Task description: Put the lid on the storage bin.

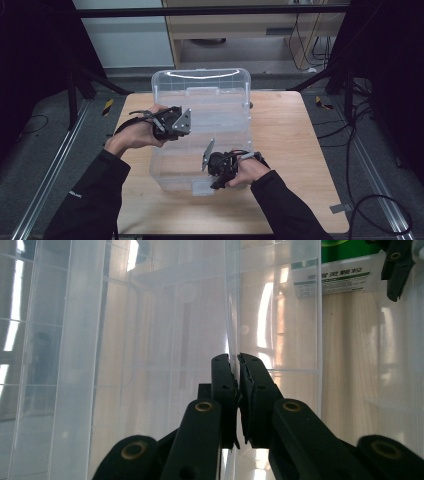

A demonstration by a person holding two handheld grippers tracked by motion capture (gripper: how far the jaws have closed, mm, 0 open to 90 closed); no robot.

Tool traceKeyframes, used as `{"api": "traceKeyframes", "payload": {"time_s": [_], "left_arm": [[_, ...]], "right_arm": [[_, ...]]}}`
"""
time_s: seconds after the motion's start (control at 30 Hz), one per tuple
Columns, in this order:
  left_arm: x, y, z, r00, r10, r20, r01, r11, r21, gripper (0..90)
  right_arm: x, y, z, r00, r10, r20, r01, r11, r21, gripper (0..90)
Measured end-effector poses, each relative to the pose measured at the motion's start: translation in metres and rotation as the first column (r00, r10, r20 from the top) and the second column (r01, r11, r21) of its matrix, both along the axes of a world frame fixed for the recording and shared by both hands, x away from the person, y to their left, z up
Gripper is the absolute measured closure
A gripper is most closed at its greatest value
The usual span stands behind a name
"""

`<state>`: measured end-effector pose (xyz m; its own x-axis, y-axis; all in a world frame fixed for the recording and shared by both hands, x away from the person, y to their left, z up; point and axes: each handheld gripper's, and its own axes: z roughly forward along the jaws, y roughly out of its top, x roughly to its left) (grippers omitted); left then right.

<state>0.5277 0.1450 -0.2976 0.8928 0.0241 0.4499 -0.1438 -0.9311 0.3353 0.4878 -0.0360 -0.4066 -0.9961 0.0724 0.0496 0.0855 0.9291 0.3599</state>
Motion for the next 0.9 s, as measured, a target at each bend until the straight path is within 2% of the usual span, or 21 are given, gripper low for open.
{"api": "traceKeyframes", "payload": {"time_s": [0.27,0.63,0.9], "left_arm": [[-0.006,0.003,-0.002,0.9999,0.0,-0.017,0.0,1.0,-0.005,85.2],[-0.012,0.003,-0.002,0.9994,0.001,-0.034,-0.001,1.0,0.001,85.0],[-0.014,0.004,-0.004,0.999,-0.002,-0.045,0.002,0.9999,-0.017,85.0]], "right_arm": [[0.0,-0.001,0.0,1.0,-0.01,-0.002,0.01,0.9998,0.02,65.5],[-0.003,-0.004,0.001,0.9998,-0.021,0.005,0.021,0.9996,0.02,65.0],[-0.004,-0.005,0.0,0.9991,-0.042,0.004,0.042,0.9986,0.033,65.3]]}}
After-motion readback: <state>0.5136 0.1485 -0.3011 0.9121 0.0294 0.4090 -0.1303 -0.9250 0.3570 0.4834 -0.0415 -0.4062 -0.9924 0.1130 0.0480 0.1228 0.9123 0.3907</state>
